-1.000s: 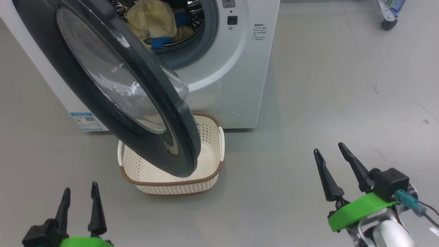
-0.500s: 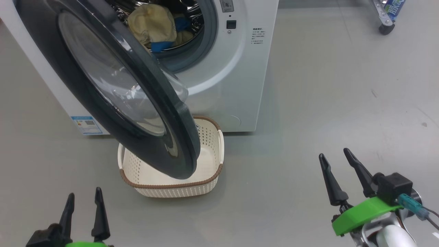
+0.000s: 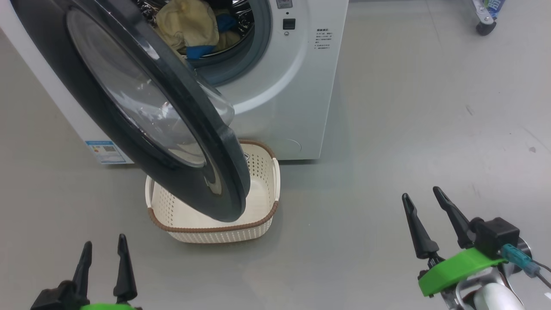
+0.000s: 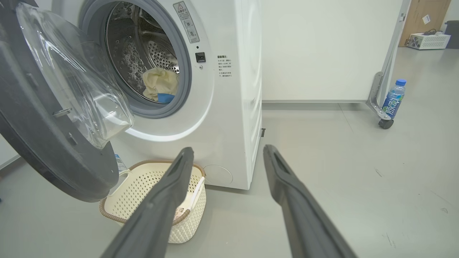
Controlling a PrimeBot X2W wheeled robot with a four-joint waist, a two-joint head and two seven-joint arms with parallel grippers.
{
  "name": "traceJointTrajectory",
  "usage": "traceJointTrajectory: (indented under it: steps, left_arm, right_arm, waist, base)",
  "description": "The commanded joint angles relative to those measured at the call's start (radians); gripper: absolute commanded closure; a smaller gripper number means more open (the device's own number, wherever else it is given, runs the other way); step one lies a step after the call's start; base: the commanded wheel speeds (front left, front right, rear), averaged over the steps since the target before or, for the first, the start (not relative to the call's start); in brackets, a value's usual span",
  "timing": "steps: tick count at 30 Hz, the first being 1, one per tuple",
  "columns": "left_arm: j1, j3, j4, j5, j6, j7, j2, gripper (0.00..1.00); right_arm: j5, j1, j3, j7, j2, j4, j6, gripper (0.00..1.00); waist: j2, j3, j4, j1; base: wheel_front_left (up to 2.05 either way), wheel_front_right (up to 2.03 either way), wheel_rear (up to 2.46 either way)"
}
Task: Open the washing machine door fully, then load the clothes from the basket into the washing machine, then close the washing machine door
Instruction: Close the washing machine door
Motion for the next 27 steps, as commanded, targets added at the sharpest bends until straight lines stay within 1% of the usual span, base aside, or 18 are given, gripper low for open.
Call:
traceJointTrajectory:
  steps: [1, 12, 13, 14, 15, 23, 27]
  left_arm:
    - [-0.032, 0.033, -0.039, -0.001, 0.0, -0.014, 0.009, 0.0]
    - [-0.031, 0.03, -0.056, 0.003, 0.0, -0.014, 0.01, 0.0]
    - [-0.03, 0.029, -0.059, 0.003, 0.0, -0.014, 0.01, 0.0]
    - [-0.03, 0.028, -0.061, 0.004, 0.0, -0.014, 0.01, 0.0]
    - [-0.029, 0.026, -0.065, 0.006, 0.0, -0.014, 0.01, 0.0]
    - [-0.028, 0.025, -0.078, 0.01, 0.0, -0.014, 0.009, 0.0]
    - [-0.026, 0.023, -0.084, 0.008, 0.0, -0.014, 0.007, 0.0]
  right_arm:
    - [-0.008, -0.024, 0.012, -0.007, -0.008, -0.031, 0.0, 0.0]
    - [-0.011, -0.02, -0.002, -0.007, -0.006, -0.016, 0.0, 0.0]
    - [-0.012, -0.02, -0.006, -0.007, -0.005, -0.012, 0.0, 0.1]
    - [-0.015, -0.021, -0.006, -0.007, -0.005, -0.008, 0.0, 0.58]
    - [-0.016, -0.021, -0.006, -0.007, -0.005, -0.001, 0.0, 1.0]
    - [-0.018, -0.048, -0.023, -0.007, -0.005, -0.002, 0.0, 1.0]
    - [-0.018, -0.099, -0.033, -0.007, -0.005, -0.044, 0.0, 1.0]
  waist:
    - [0.0, 0.003, 0.0, 0.0]
    - [0.0, 0.004, 0.006, 0.0]
    - [0.0, 0.004, 0.007, 0.0]
    - [0.0, 0.005, 0.007, 0.0]
    - [0.0, 0.004, 0.008, 0.0]
    - [0.0, 0.012, 0.011, 0.0]
    - [0.0, 0.016, 0.015, 0.0]
  base:
    - [0.0, 0.0, 0.0]
    - [0.0, 0.0, 0.0]
    - [0.0, 0.0, 0.0]
    - [0.0, 0.0, 0.0]
    - [0.0, 0.0, 0.0]
    - [0.0, 0.0, 0.0]
    - [0.0, 0.0, 0.0]
